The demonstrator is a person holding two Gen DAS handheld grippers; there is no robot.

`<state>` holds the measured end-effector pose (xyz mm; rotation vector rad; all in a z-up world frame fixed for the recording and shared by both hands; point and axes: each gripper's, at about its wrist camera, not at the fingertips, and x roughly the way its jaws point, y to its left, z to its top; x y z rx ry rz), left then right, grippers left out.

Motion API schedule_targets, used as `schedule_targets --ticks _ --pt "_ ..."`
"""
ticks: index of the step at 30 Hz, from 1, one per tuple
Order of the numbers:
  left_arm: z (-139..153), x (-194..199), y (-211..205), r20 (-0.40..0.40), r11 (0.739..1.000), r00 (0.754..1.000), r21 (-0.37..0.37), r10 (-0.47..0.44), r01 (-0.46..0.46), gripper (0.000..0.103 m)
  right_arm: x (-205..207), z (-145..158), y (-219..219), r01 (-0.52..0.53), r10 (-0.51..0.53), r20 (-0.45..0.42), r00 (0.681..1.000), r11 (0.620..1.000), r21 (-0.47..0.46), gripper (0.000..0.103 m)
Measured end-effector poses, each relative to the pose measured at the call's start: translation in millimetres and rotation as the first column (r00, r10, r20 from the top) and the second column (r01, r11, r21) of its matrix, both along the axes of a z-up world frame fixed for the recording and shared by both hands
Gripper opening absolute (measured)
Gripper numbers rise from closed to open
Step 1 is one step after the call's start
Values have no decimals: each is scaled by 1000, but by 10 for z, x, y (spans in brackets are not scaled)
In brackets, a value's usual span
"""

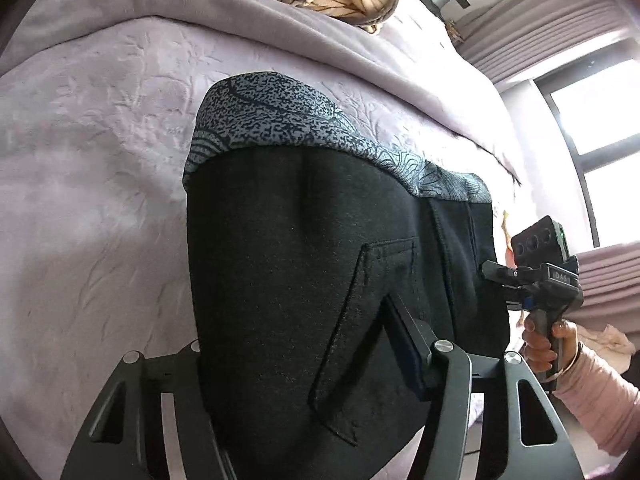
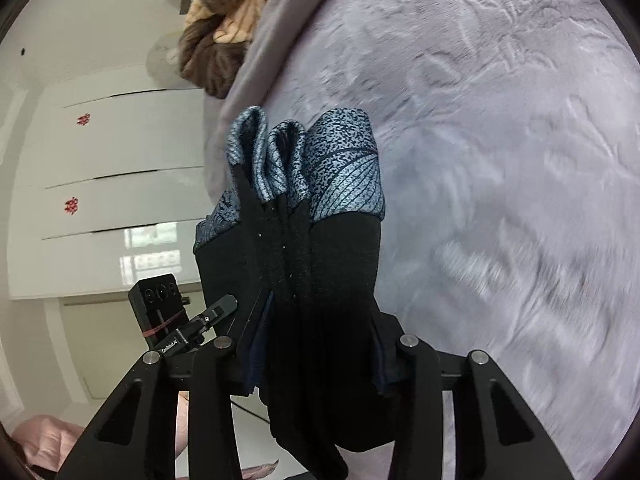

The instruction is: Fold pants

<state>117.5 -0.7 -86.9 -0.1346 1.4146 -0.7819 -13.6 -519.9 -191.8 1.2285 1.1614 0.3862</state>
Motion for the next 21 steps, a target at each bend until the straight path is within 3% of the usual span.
schedule_targets --ticks 6,10,12,16,19,21 --pt "114 -320 295 -23 1000 1000 23 2 -1 63 -361 137 224 7 -7 -7 1000 999 38 45" --pt "-78 -510 354 -36 997 999 71 10 -8 65 -595 145 375 19 -19 -17 1000 1000 24 45" --pt "-251 -548 368 -45 994 999 109 21 -16 71 -658 81 442 20 -20 -29 999 1000 0 45" --pt "-502 -560 491 -3 979 998 194 64 -62 98 -725 -139 546 -1 -5 -78 997 997 -73 45" --pt "-446 -541 574 13 972 996 219 88 -89 99 -700 -146 574 -39 24 -88 996 985 -171 53" --pt "-300 -546 675 71 958 994 267 84 -100 99 -674 -72 604 -69 45 -104 994 969 -239 56"
